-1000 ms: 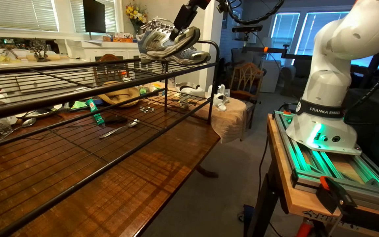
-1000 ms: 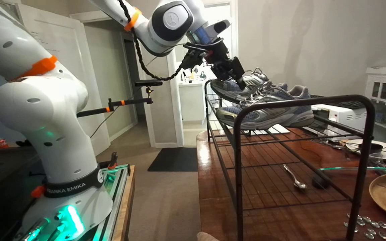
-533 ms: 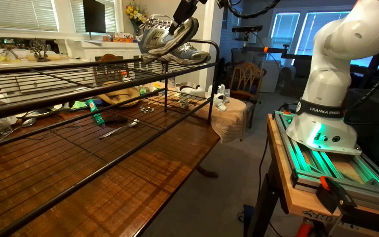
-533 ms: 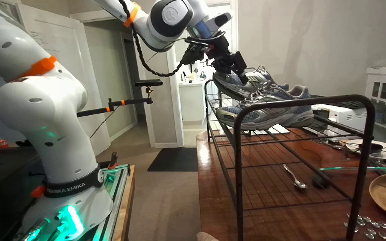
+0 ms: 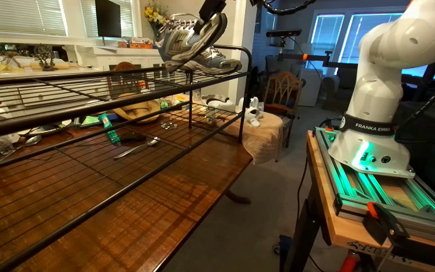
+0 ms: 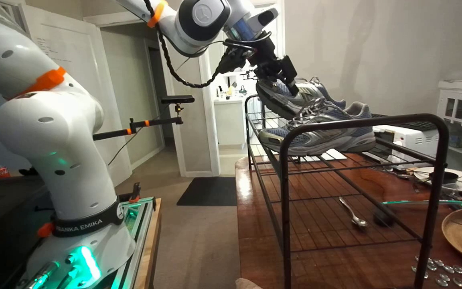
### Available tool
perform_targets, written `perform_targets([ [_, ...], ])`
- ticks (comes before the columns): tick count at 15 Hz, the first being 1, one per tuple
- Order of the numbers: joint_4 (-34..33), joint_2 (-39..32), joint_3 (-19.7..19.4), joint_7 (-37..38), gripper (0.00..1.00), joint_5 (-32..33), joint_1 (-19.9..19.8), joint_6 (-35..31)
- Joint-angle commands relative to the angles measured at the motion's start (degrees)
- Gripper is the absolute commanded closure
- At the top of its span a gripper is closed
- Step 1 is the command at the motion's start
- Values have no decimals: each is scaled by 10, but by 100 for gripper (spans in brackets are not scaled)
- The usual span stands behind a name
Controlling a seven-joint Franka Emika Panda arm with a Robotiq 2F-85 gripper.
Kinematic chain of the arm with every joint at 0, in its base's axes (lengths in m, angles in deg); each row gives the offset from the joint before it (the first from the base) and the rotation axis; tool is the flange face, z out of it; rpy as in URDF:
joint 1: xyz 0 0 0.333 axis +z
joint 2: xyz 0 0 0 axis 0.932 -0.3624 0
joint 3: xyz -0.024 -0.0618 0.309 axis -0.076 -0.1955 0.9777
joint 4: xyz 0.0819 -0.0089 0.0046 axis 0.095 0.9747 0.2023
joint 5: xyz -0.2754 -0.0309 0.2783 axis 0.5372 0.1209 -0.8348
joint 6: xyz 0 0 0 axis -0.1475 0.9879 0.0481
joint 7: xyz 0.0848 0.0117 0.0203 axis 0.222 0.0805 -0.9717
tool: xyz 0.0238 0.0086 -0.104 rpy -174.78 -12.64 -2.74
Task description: Put the left shoe on the right shoe
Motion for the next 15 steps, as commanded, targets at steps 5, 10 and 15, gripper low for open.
perform_targets([
  [5,10,-15,-6,-45,58,-12,22,52],
  [10,8,-56,4,-38,58,2,6,64],
  [15,-5,-78,8,-27,5,7,-5,52],
])
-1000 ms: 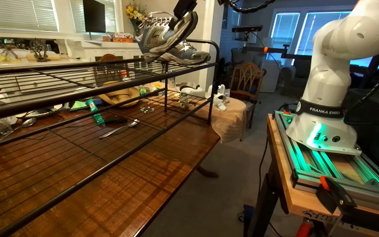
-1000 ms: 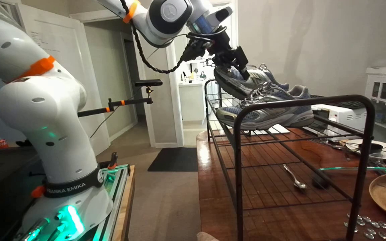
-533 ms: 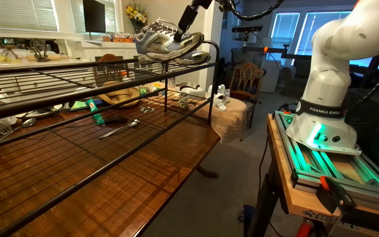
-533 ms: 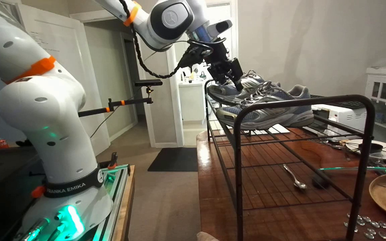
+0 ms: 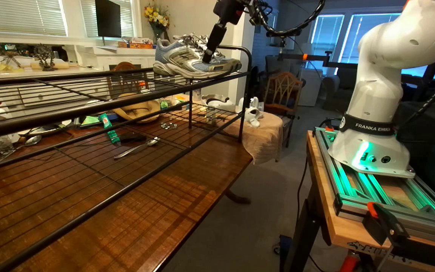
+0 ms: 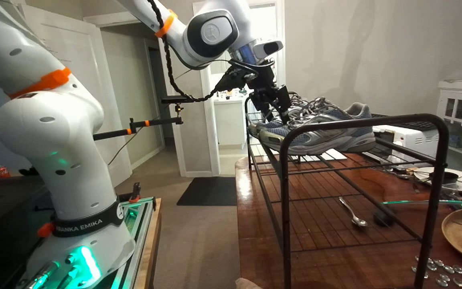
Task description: Put the left shoe on the right shoe
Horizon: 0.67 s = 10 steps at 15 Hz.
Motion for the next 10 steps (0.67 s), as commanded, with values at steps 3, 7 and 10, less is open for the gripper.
perform_targets([
  [3,-32,-42,17,27,0,11,-22,-24],
  [7,-51,-67,27,48,0,13,-31,-52],
  [10,-63,-85,38,72,0,19,-38,-68],
])
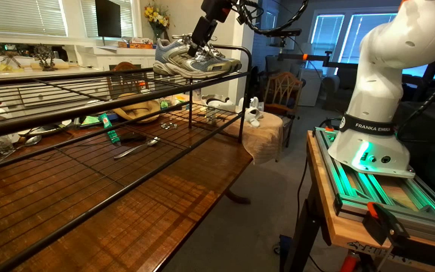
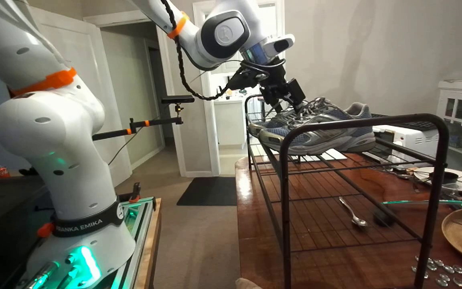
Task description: Put the left shoe on the right shoe
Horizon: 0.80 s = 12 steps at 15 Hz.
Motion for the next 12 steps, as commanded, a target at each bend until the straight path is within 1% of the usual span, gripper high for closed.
perform_targets([
  [1,-18,-33,20,41,0,22,-17,-24],
  [2,-19,-36,24,47,2,27,-19,-28],
  [3,-20,-40,26,53,27,31,-21,-30],
  [5,-23,-46,31,65,27,43,-26,-30],
  [8,-31,-45,29,70,50,41,-25,-19],
  [10,-35,-43,25,67,53,33,-22,-8],
  [11,-37,-40,20,60,57,22,-17,-2],
  [12,-38,-37,19,60,62,19,-17,3],
])
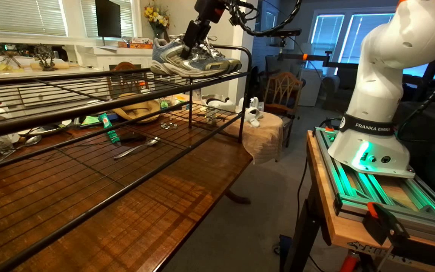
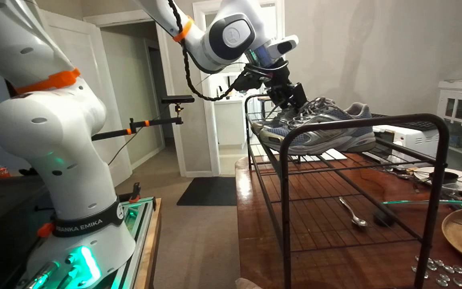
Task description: Put the left shoe on the right shoe
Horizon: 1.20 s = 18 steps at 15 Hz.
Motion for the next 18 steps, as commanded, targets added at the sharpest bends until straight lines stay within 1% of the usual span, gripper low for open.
perform_targets([
  [1,-16,-2,-9,-3,65,-19,6,28],
  [2,-16,2,-11,-4,65,-23,7,32],
  [4,-16,10,-18,-17,68,-40,14,44],
  [9,-9,44,-36,-48,68,-83,33,68],
  [13,3,78,-37,-58,68,-82,38,58],
  [18,3,113,-45,-72,68,-81,42,60],
])
